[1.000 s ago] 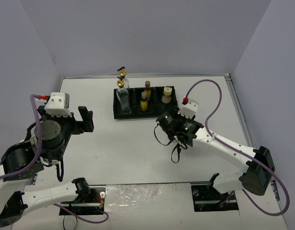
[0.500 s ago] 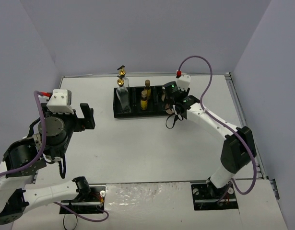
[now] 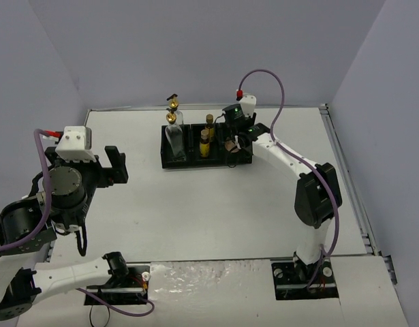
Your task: Organize the condiment bottles
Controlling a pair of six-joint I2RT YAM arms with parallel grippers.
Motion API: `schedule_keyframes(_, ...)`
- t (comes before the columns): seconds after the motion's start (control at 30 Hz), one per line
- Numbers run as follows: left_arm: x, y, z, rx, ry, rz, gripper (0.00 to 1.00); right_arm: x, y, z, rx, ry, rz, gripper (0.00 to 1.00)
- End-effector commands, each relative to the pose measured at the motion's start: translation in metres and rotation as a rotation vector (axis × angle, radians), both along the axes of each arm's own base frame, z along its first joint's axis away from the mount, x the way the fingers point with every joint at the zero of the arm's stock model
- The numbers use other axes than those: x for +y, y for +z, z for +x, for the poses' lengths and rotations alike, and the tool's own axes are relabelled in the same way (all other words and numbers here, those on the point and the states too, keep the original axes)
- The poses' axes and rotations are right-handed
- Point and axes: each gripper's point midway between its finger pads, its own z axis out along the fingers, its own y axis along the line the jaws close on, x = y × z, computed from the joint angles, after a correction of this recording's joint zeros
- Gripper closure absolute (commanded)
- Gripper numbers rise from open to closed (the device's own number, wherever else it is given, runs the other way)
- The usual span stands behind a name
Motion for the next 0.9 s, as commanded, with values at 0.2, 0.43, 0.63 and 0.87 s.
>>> schedule_keyframes(0.2,0.006,0.019,0.0,-0.028,0.026,-0.008,0.08,-0.006,0.004,0.025,-0.048,-0.012,-0.02,1.0)
schedule_keyframes(0.43,0.011,0.022,-0.001,-0.029,0.033,-0.007,0.08,-0.007,-0.021,0.032,-0.032,-0.02,-0.024,1.0)
schedule_keyframes(0.63,0.014,0.023,-0.003,-0.028,0.039,0.0,0.08,-0.011,-0.035,0.039,-0.041,-0.029,-0.015,1.0)
schedule_keyframes(0.87,0.014,0.024,-0.002,-0.027,0.04,0.003,0.08,-0.015,-0.054,0.04,-0.032,-0.04,-0.015,1.0)
